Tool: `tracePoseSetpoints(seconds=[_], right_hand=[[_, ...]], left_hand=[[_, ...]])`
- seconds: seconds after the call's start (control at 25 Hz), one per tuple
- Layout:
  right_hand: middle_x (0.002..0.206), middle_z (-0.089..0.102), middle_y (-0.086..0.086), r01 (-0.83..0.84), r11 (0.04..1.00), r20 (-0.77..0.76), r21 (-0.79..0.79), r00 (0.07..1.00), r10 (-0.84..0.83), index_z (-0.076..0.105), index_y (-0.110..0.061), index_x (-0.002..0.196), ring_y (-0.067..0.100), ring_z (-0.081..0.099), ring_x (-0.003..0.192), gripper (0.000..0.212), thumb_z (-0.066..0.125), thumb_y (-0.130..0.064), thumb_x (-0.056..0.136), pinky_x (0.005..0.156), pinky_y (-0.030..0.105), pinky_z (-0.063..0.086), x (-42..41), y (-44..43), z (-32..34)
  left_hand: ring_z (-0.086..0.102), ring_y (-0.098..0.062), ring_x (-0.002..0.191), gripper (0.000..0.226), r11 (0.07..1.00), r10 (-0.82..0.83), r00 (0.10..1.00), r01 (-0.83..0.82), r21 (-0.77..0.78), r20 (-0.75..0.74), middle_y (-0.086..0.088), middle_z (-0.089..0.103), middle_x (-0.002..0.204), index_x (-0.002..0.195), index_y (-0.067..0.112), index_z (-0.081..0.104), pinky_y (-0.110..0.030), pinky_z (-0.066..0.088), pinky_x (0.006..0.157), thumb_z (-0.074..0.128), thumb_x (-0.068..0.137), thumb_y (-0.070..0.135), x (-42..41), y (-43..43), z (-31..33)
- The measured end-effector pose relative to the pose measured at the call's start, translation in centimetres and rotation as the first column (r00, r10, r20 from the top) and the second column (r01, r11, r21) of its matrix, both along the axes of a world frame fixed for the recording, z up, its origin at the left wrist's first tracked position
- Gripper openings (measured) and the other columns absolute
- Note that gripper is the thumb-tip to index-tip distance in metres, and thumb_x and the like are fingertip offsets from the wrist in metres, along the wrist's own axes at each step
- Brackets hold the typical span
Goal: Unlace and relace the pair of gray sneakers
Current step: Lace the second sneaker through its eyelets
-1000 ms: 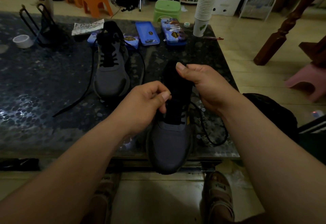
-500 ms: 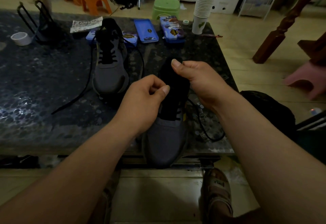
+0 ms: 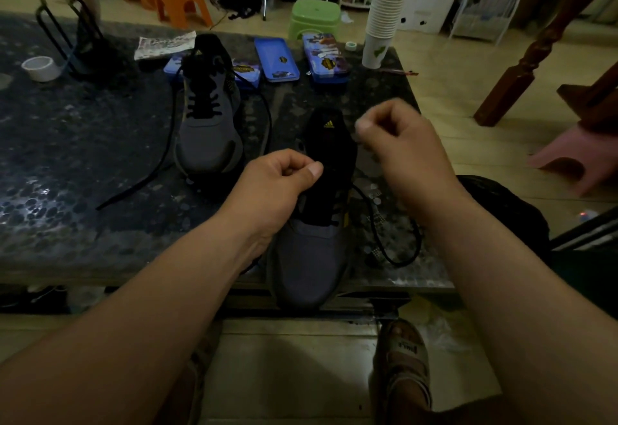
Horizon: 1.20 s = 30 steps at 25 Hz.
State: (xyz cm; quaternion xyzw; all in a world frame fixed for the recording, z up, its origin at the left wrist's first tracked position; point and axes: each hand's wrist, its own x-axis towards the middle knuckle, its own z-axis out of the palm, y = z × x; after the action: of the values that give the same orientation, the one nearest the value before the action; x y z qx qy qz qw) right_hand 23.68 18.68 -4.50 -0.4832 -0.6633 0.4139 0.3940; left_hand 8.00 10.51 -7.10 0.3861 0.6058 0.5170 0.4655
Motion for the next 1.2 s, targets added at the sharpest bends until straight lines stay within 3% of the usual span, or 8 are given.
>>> tracePoseSetpoints(seconds=[0.16, 0.32, 0.44, 0.52, 0.64, 0.76, 0.92, 1.2], right_hand=[[0.087, 0.071, -0.003, -0.188, 0.981, 0.241, -0.044, 0.951, 0.193, 0.075, -0.017, 0.102, 0.0, 0.062, 0.074, 0.009, 0.076, -0.018, 0.094, 0.065, 0.01, 0.048, 1.0, -2.8, -0.6], [0.085, 0.074, -0.004, -0.152, 0.988, 0.242, 0.009, 0.959, 0.145, 0.076, -0.019, 0.093, 0.005, 0.067, 0.078, 0.005, 0.078, -0.023, 0.092, 0.069, 0.017, 0.053, 0.5, -2.7, -1.0], [0.084, 0.073, 0.0, -0.168, 0.982, 0.146, -0.086, 0.973, 0.18, 0.075, -0.014, 0.091, 0.005, 0.064, 0.074, 0.008, 0.076, -0.022, 0.093, 0.069, 0.02, 0.052, 0.1, -2.5, -1.3], [0.078, 0.068, -0.001, -0.189, 0.963, 0.037, -0.194, 0.979, 0.199, 0.072, -0.014, 0.087, 0.005, 0.062, 0.07, 0.009, 0.074, -0.018, 0.094, 0.063, 0.02, 0.051, 0.3, -2.3, -1.2], [0.069, 0.061, -0.003, -0.138, 0.94, -0.097, -0.313, 0.989, 0.113, 0.066, -0.015, 0.081, 0.006, 0.057, 0.061, 0.016, 0.069, -0.012, 0.096, 0.055, 0.019, 0.047, 1.5, -1.7, -0.8], [0.065, 0.059, -0.005, -0.098, 0.92, -0.19, -0.38, 0.981, 0.026, 0.064, -0.017, 0.079, 0.009, 0.053, 0.062, 0.02, 0.066, -0.01, 0.097, 0.06, 0.023, 0.044, 2.1, -1.3, -1.1], [0.069, 0.063, -0.005, -0.124, 0.91, -0.187, -0.395, 0.981, 0.052, 0.067, -0.019, 0.079, 0.009, 0.056, 0.068, 0.019, 0.066, -0.012, 0.097, 0.069, 0.027, 0.046, 1.5, -1.5, -1.6], [0.077, 0.066, 0.0, -0.125, 0.843, -0.358, -0.524, 0.93, -0.085, 0.065, -0.013, 0.089, 0.012, 0.061, 0.071, 0.012, 0.06, -0.011, 0.1, 0.065, 0.023, 0.051, 0.2, -3.1, -2.0]], left_hand=[[0.049, 0.006, 0.044, 0.014, 1.0, -0.023, 1.0, 0.023, -0.006, 0.002, 0.018, 0.052, 0.049, 0.088, 0.013, 0.066, -0.007, 0.036, 0.044, 0.062, 0.102, 0.014, -0.2, -0.2, 0.1], [0.051, 0.006, 0.046, 0.013, 1.0, -0.028, 1.0, 0.028, 0.006, 0.003, 0.018, 0.054, 0.05, 0.091, 0.013, 0.067, -0.007, 0.038, 0.046, 0.062, 0.103, 0.013, -0.2, -0.4, 0.0], [0.053, 0.006, 0.048, 0.009, 0.999, -0.033, 0.999, 0.033, 0.014, -0.032, 0.016, 0.058, 0.056, 0.095, 0.01, 0.069, -0.008, 0.04, 0.048, 0.065, 0.101, 0.016, -0.6, -0.4, 0.1], [0.053, 0.004, 0.053, 0.01, 0.998, -0.062, 0.987, 0.065, 0.011, -0.145, 0.007, 0.061, 0.067, 0.096, 0.012, 0.071, -0.011, 0.042, 0.053, 0.068, 0.099, 0.02, -1.0, -0.2, 0.1], [0.055, -0.009, 0.063, 0.004, 0.988, -0.148, 0.956, 0.152, -0.004, -0.255, -0.006, 0.061, 0.076, 0.1, 0.019, 0.07, -0.025, 0.046, 0.061, 0.071, 0.097, 0.022, -1.7, 0.1, 0.1], [0.056, -0.012, 0.066, 0.012, 0.985, -0.165, 0.925, 0.174, -0.007, -0.343, -0.014, 0.066, 0.079, 0.098, 0.022, 0.066, -0.031, 0.048, 0.065, 0.074, 0.095, 0.03, -1.9, 0.1, -0.4], [0.05, -0.006, 0.064, 0.031, 0.994, -0.095, 0.856, 0.112, 0.003, -0.508, 0.004, 0.057, 0.078, 0.096, 0.021, 0.057, -0.018, 0.043, 0.058, 0.08, 0.087, 0.039, -0.5, -0.3, -1.3], [0.06, -0.007, 0.089, 0.047, 0.995, -0.052, 0.821, 0.094, 0.045, -0.569, 0.006, 0.059, 0.098, 0.109, 0.023, 0.046, -0.034, 0.055, 0.08, 0.083, 0.084, 0.039, -0.3, -0.4, -1.0]])
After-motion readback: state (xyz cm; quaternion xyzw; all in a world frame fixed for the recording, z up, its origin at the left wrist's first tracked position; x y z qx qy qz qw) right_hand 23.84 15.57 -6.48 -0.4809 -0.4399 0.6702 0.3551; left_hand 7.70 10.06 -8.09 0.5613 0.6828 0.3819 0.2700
